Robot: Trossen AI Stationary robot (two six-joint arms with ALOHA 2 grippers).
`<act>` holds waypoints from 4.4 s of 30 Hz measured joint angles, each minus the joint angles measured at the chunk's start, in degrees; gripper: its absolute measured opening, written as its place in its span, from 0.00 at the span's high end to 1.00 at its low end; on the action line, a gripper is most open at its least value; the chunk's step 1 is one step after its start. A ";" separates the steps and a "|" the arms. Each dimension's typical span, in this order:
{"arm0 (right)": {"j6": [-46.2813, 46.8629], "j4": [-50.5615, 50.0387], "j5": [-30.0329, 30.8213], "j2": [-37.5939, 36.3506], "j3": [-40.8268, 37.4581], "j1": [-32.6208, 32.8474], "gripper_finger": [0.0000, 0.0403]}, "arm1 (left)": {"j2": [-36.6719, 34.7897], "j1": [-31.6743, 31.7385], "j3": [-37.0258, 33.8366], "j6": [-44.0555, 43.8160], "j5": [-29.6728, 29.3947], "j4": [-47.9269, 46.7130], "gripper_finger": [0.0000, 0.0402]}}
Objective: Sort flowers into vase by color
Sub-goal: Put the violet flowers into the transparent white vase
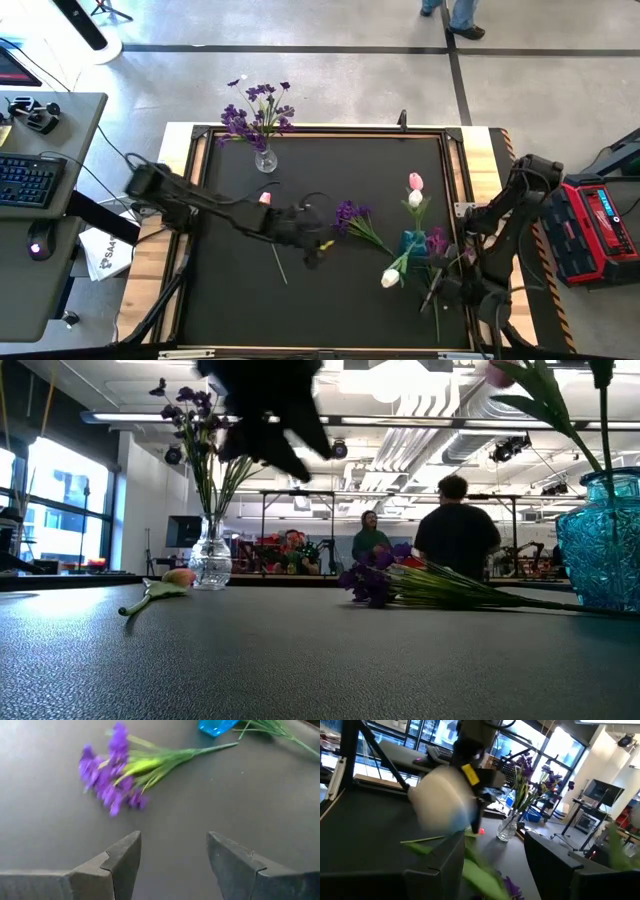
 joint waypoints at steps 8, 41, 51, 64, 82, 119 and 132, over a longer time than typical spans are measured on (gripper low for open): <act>2.60 0.12 0.71 0.67 0.00 3.86 0.52 | 16.56 1.89 20.73 20.41 0.23 -1.97 0.47; 3.44 13.24 0.69 0.58 -0.02 8.80 0.52 | 42.27 9.83 38.89 55.98 16.56 7.37 0.64; 3.57 13.25 0.71 0.58 -0.02 8.62 0.52 | 42.82 9.10 37.41 59.25 17.37 7.53 0.80; 3.60 13.39 0.69 0.56 -0.04 8.53 0.52 | 37.27 7.21 37.30 69.09 15.17 -12.69 0.98; 6.53 12.10 -0.05 0.65 -0.04 8.53 0.52 | 33.04 4.96 37.16 70.98 10.45 -38.77 1.00; 6.37 6.96 -5.81 0.71 -0.04 8.53 0.52 | 27.36 -7.87 34.65 25.32 15.82 -52.91 0.67; 6.58 7.88 -6.39 0.71 -0.04 7.27 0.52 | 26.66 2.03 15.05 36.39 5.92 -38.19 0.89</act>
